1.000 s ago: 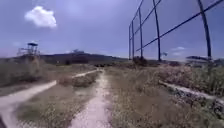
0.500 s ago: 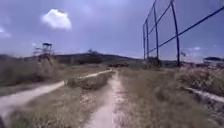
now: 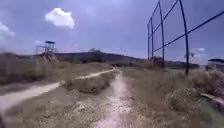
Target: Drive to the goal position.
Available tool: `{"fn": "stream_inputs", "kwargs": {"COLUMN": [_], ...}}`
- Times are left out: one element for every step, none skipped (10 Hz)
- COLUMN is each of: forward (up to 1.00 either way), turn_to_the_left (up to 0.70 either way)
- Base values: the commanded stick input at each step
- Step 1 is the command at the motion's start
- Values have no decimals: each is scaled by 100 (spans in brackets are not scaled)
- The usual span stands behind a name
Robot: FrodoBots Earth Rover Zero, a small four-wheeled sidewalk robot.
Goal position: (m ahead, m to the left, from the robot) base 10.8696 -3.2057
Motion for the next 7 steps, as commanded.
{"fn": "stream_inputs", "kwargs": {"forward": [70, 70, 70, 70, 70, 70, 70], "turn_to_the_left": [0, -13, -27, -27, -10, 0, 0]}}
